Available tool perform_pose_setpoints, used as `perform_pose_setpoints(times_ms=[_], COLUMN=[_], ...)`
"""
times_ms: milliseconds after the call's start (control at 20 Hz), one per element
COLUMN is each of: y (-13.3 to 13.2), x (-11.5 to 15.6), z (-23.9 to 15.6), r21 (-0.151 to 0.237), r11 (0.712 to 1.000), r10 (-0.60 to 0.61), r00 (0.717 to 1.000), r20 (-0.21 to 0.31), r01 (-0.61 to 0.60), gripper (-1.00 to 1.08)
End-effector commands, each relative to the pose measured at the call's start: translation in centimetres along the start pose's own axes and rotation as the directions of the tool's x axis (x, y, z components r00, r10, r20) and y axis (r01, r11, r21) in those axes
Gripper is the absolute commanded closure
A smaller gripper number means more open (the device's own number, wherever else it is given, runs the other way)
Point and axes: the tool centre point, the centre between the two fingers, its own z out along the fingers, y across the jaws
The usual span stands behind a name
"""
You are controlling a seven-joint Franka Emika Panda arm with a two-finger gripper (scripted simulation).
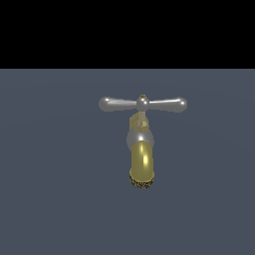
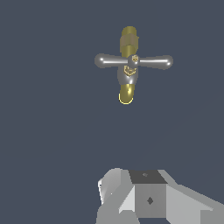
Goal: Turn on the faucet by rotating a designated handle.
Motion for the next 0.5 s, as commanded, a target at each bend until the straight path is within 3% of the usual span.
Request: perform_pose_setpoints(times_ms=[0, 450], y=[0.0, -0.71], x=[0.0, 0.45], z=[0.0, 0.86], r21=[0.0, 0.0], r11=[1.0, 0.999], r10=[0.0, 0.046], r00=[1.0, 0.999], r20=[0.0, 0.0], r01=[0.0, -0.046], gripper=[1.08, 1.08])
